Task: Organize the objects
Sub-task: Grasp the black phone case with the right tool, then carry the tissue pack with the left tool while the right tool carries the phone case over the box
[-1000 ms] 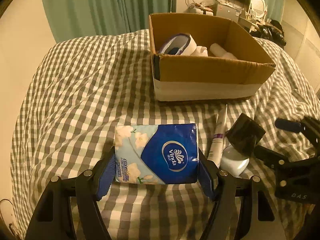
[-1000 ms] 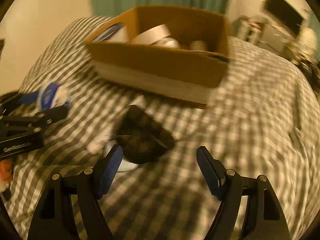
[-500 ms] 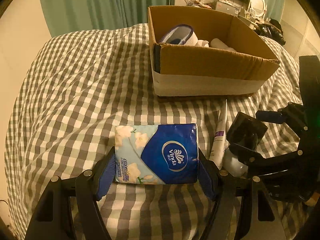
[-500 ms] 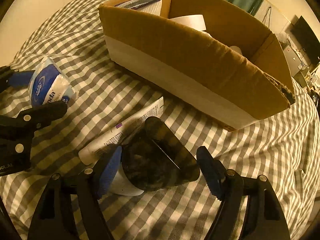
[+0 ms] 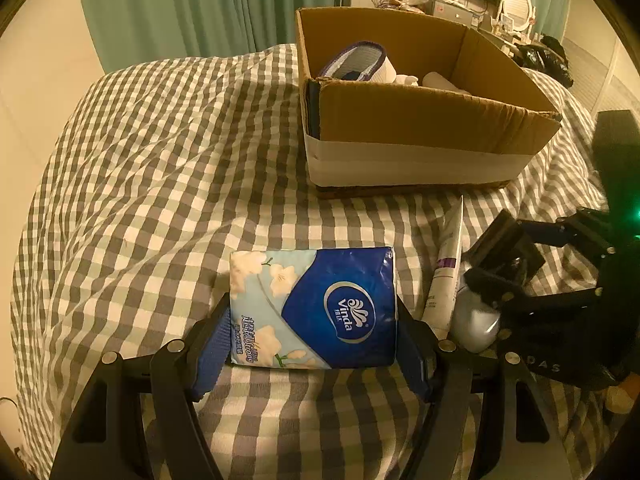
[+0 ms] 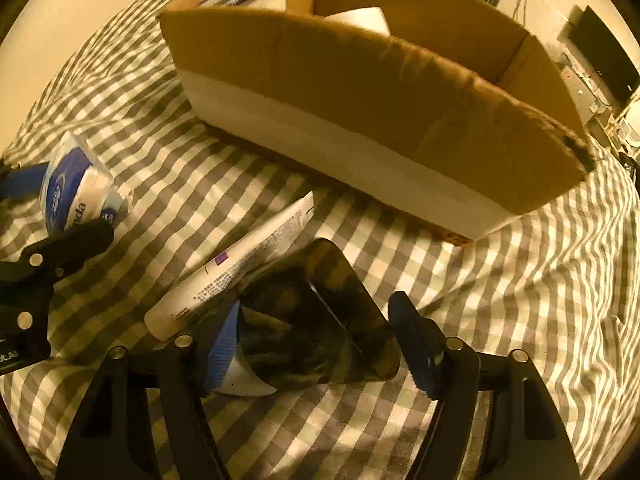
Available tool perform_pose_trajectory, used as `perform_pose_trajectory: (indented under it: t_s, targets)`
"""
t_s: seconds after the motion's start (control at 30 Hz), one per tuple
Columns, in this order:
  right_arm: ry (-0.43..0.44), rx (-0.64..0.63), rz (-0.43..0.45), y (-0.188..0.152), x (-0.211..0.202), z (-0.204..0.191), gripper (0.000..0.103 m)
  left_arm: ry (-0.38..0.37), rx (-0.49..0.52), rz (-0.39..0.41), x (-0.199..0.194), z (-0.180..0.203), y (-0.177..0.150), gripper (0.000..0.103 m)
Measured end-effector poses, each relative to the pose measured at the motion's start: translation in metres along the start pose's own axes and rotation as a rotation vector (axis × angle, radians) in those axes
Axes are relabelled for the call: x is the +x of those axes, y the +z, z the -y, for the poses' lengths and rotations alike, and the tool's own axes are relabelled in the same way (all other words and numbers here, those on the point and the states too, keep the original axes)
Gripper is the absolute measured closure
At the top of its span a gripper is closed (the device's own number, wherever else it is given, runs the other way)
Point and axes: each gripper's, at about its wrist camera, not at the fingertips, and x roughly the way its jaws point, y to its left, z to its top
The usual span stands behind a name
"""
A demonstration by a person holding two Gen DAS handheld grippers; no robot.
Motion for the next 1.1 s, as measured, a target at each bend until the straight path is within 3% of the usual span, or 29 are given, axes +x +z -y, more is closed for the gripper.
perform_pose_trajectory:
  t_s: [0.27,0.6,0.73,1.1]
  targets:
    - [-0.02,0.047,0.07,-0.003,-0.034,0.015,0.038,0.006,0.006,0.025,-0.015,0.003,-0.001,0.029]
    - [-0.041,0.056,0.188,-0.006,-0.104,0.016,0.039,-0.015,0.029,0.101,-0.066,0.015,-0.005,0.029]
    - [-0.053,0.042,0.236,-0.009,-0.131,0.0,0.04,-0.027,0.018,0.158,-0.093,0.018,0.001,0.029]
    - [-0.064,0.058,0.361,0.003,-0.207,0.01,0.04,-0.076,0.052,0.296,-0.159,0.022,0.044,0.029]
